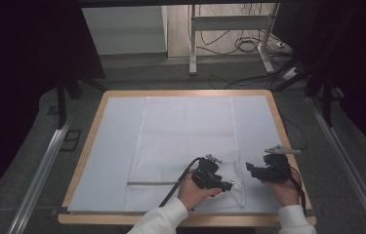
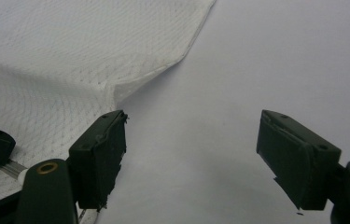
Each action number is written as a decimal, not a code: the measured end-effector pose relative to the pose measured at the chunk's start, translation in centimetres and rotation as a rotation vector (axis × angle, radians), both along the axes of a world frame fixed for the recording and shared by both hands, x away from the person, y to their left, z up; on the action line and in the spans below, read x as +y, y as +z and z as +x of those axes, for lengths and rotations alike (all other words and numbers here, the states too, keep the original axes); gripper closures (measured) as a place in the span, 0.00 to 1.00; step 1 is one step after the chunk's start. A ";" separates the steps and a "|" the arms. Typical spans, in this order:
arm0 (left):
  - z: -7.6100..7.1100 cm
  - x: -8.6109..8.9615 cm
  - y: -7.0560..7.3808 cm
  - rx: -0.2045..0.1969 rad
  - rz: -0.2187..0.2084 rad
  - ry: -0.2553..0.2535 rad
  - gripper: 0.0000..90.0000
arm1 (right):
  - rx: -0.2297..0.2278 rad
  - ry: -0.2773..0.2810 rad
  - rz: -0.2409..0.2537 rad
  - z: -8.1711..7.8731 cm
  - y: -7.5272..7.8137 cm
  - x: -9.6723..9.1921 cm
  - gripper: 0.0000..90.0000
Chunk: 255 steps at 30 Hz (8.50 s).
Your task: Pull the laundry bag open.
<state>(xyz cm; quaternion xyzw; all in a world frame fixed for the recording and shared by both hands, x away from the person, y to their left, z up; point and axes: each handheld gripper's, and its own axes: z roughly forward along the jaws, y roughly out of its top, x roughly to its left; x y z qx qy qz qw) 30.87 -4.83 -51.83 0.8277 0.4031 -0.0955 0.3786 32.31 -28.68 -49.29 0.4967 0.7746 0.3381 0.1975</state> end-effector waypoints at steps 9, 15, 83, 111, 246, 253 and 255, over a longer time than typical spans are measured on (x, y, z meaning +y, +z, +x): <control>0.1 -0.8 -0.2 0.014 -0.002 -0.013 0.57 | 0.005 -0.005 -0.007 0.0 -0.1 0.0 0.26; 0.2 -1.1 -0.2 0.019 -0.004 -0.010 0.59 | 0.008 -0.007 -0.010 0.1 -0.1 0.0 0.26; 0.6 -2.2 -0.4 0.013 0.001 0.017 0.76 | 0.001 -0.018 -0.021 0.1 0.0 -0.2 0.26; 0.4 -2.1 0.0 -0.045 0.000 -0.008 0.96 | -0.002 -0.019 -0.029 0.0 0.0 -0.4 0.26; -0.2 2.5 1.4 -0.072 -0.061 0.005 0.96 | 0.355 0.183 0.391 1.7 -1.5 5.5 0.98; -0.1 2.6 1.1 -0.063 -0.058 0.002 0.96 | 0.354 0.184 0.388 1.5 -1.4 5.6 0.98; -0.1 2.6 1.0 -0.061 -0.062 0.006 0.96 | 0.352 0.182 0.387 1.5 -1.4 5.6 0.98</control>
